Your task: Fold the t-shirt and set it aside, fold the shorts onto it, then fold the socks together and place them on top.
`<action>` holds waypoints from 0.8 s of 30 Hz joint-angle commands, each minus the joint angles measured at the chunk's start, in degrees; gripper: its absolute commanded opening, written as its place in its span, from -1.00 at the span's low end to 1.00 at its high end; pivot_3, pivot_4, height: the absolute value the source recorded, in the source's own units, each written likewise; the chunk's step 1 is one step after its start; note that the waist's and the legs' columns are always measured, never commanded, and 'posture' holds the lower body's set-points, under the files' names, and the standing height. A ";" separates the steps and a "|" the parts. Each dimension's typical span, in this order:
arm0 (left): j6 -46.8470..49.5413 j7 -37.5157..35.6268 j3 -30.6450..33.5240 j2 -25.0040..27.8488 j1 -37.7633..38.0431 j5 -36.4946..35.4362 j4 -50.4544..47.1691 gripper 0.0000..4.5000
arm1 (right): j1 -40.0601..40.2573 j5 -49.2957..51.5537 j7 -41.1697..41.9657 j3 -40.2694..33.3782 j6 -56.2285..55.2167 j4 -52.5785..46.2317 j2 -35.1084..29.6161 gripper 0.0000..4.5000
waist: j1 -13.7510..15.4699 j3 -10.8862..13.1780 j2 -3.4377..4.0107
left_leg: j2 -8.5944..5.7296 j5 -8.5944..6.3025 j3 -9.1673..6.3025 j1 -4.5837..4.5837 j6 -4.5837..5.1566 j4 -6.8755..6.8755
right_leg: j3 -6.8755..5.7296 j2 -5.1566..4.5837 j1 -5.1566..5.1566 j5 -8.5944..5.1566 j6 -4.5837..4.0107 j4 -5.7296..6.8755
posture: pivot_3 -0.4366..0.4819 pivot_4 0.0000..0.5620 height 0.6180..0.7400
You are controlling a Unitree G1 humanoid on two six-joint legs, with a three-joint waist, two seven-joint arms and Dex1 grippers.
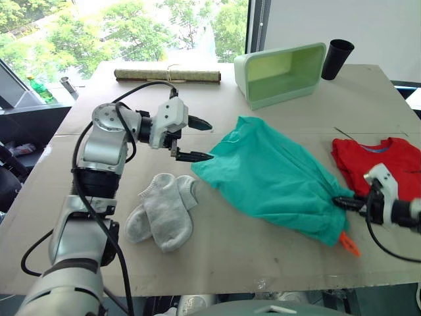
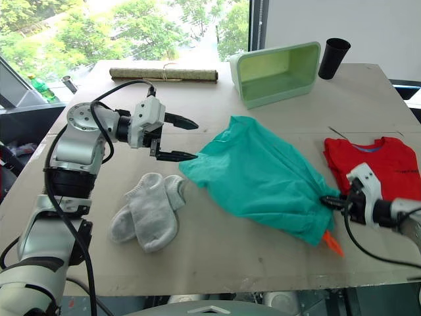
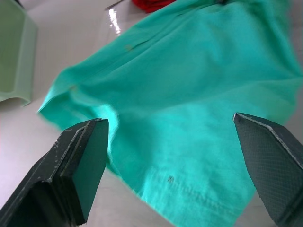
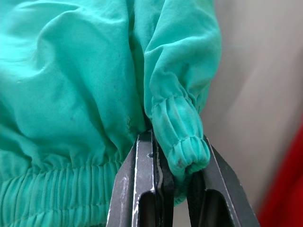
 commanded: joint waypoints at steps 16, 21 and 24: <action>1.58 23.33 -6.65 -9.88 -0.06 6.24 -0.51 1.00 | -40.52 -32.30 -8.65 14.34 -49.10 48.18 14.76 -0.28 | 0.39 0.15 0.22 | -0.02 0.10 0.11 0.00 -0.13 0.03 | 0.02 0.11 0.04 -0.05 0.08 0.26 | -0.05 -0.47 1.00; -4.72 30.89 -10.89 -13.22 2.82 13.35 9.99 1.00 | -29.64 -20.07 -12.94 -0.06 -29.83 26.53 12.24 0.79 | 0.65 0.14 0.23 | -0.02 0.13 0.17 0.00 -0.18 -0.08 | 0.08 0.10 0.02 -0.05 0.08 0.26 | -0.05 -0.47 1.00; -5.05 30.88 -10.93 -14.18 3.58 13.04 10.75 1.00 | -19.61 -11.73 -14.57 -7.73 -12.65 9.59 12.52 0.98 | 0.96 0.12 0.19 | 0.00 0.14 0.12 -0.01 -0.19 -0.18 | 0.06 0.09 0.02 -0.04 0.06 0.20 | -0.05 -0.47 1.00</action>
